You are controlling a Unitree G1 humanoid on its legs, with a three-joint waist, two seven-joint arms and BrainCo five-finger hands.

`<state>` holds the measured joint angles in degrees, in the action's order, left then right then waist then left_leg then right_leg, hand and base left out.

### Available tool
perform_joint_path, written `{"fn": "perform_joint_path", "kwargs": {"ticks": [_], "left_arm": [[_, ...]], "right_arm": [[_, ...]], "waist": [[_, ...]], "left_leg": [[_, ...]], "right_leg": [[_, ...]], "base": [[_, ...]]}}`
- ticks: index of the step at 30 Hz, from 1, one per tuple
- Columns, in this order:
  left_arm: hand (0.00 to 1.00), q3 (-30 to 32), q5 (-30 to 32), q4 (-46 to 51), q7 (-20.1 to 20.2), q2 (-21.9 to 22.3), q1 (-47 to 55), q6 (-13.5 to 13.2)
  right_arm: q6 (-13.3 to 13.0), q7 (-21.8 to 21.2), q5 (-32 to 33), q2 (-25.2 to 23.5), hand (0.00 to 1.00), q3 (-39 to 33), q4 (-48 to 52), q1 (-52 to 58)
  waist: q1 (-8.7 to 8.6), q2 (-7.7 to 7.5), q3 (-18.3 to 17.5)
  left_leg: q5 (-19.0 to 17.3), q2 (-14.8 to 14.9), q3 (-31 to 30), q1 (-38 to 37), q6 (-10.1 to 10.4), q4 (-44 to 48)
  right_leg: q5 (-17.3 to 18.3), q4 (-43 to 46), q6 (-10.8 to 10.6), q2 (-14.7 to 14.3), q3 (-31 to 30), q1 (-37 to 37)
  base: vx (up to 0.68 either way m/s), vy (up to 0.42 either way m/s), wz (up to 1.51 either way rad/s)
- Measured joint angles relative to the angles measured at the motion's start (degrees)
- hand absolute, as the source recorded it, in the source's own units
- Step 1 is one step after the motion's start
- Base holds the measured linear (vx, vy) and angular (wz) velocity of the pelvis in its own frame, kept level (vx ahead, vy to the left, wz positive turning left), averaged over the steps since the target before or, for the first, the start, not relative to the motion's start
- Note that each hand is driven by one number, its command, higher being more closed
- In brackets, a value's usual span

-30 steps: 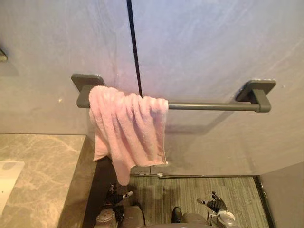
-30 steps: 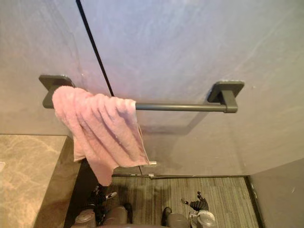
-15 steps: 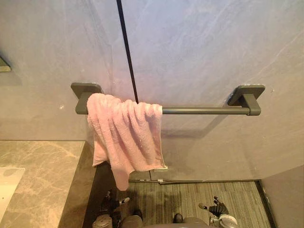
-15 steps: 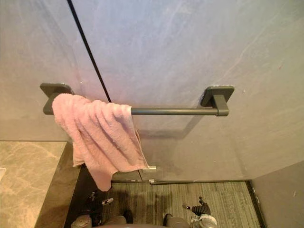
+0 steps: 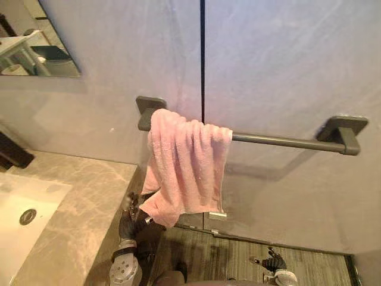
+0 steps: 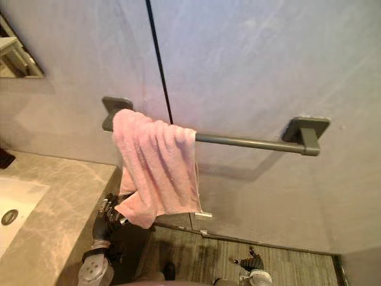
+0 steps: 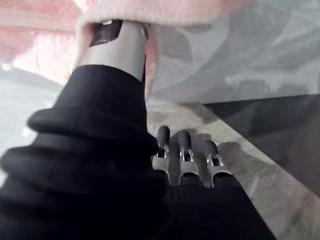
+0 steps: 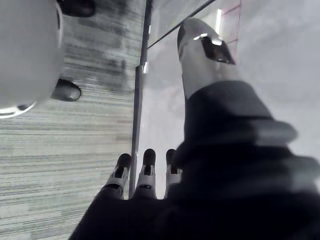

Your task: Organize washtable

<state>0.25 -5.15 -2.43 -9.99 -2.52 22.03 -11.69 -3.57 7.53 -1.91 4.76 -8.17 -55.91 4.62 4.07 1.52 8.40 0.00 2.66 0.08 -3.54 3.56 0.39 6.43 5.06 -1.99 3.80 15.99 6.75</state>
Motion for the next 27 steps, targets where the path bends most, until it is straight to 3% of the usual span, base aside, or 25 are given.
{"fn": "perform_joint_path", "kwargs": {"ticks": [9, 21, 27], "left_arm": [[0.0, -0.2, 0.5, 7.3, -0.1, -1.3, -2.6, -2.3], [0.0, 0.0, 1.8, 7.3, -0.1, -3.9, -2.7, -2.3], [0.0, 0.0, 2.6, 7.3, 0.0, -5.5, -3.0, -2.3]], "right_arm": [[-0.1, 0.0, -0.5, 0.4, 0.0, 0.2, 1.1, -0.7], [0.1, -0.1, -1.0, 2.0, 0.0, 0.6, 1.0, -0.7], [0.1, -0.2, -1.0, 2.5, 0.0, 2.1, 1.0, -1.1]], "waist": [[-0.22, -0.61, -0.6], [-0.62, -0.9, -1.1], [-1.73, -0.84, -1.2]], "left_leg": [[-0.2, 0.2, 0.0, 0.2, -0.2, 0.4], [-0.2, 0.3, 1.0, -0.1, -0.3, 0.8], [-0.2, 0.2, 1.3, -0.2, -0.3, 0.5]], "right_leg": [[0.0, 0.1, 0.2, -0.4, -0.6, 0.1], [0.2, 0.8, 0.3, 0.2, -2.2, -0.9], [0.1, 0.6, 0.4, -0.2, -2.5, -1.0]], "base": [[0.02, -0.016, -0.01], [-0.05, 0.005, -0.05], [0.01, -0.009, -0.02]]}}
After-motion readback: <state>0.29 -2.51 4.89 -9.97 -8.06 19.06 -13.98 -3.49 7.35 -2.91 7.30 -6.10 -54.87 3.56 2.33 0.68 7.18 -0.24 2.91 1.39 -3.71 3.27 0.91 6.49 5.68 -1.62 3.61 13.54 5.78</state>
